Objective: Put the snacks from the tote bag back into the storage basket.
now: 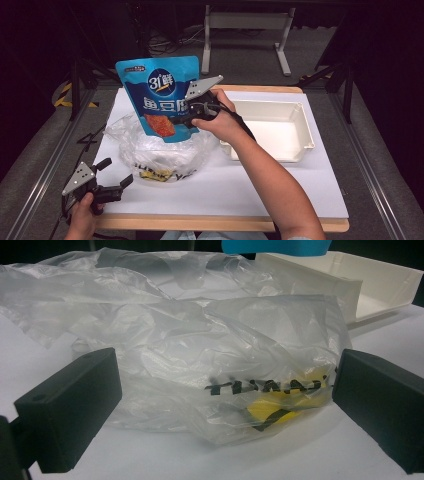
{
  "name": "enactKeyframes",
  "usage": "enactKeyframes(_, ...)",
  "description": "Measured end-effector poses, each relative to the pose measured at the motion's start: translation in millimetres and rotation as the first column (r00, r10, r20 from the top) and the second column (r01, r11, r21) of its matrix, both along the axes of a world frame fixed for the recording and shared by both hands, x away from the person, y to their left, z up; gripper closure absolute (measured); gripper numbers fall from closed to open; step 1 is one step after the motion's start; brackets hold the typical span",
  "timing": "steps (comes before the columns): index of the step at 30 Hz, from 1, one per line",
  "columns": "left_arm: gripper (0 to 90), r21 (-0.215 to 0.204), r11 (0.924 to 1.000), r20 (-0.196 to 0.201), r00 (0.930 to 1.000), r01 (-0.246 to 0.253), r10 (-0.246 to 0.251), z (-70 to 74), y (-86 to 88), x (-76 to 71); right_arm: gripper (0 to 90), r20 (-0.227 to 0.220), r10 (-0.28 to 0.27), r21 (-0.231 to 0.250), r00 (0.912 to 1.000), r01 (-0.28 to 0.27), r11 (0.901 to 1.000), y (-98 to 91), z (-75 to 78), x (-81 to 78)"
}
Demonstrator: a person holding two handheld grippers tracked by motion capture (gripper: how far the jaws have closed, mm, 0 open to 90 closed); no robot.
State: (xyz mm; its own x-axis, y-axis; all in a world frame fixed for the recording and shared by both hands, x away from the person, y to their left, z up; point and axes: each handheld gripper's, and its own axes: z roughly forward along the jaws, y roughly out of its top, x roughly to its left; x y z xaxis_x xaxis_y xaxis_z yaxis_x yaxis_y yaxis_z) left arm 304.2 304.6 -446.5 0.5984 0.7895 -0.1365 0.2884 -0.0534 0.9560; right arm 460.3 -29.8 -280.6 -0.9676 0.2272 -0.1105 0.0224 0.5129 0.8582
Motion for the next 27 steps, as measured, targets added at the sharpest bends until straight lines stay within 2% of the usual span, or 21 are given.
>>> enactKeyframes(4, 0.2, 0.0, 1.0, -0.001, 1.0, -0.001, 0.001, 0.1, -0.2, 0.1, 54.3, -0.018, 0.022, -0.016, 0.9996, -0.023, 0.9996, -4.0, 5.8, -1.9)
enactKeyframes(10, 0.2, -0.001, 1.0, 0.0, 1.0, -0.002, 0.002, 0.1, 0.2, 0.0, 54.3, 0.008, 0.014, -0.026, 0.9999, -0.014, 0.9996, -17.2, 14.2, -7.8)
enactKeyframes(21, 0.2, 0.007, 1.0, -0.005, 1.0, -0.007, 0.007, -0.4, 0.4, -0.7, 54.3, 0.035, -0.034, -0.001, 0.9988, 0.034, 0.9994, -55.2, 27.0, -9.9)
enactKeyframes(27, 0.2, 0.008, 0.9999, -0.005, 0.9999, -0.009, 0.01, -0.4, 0.7, -0.7, 54.2, 0.045, -0.067, -0.01, 0.9967, 0.068, 0.9977, -77.9, 32.1, -11.8)
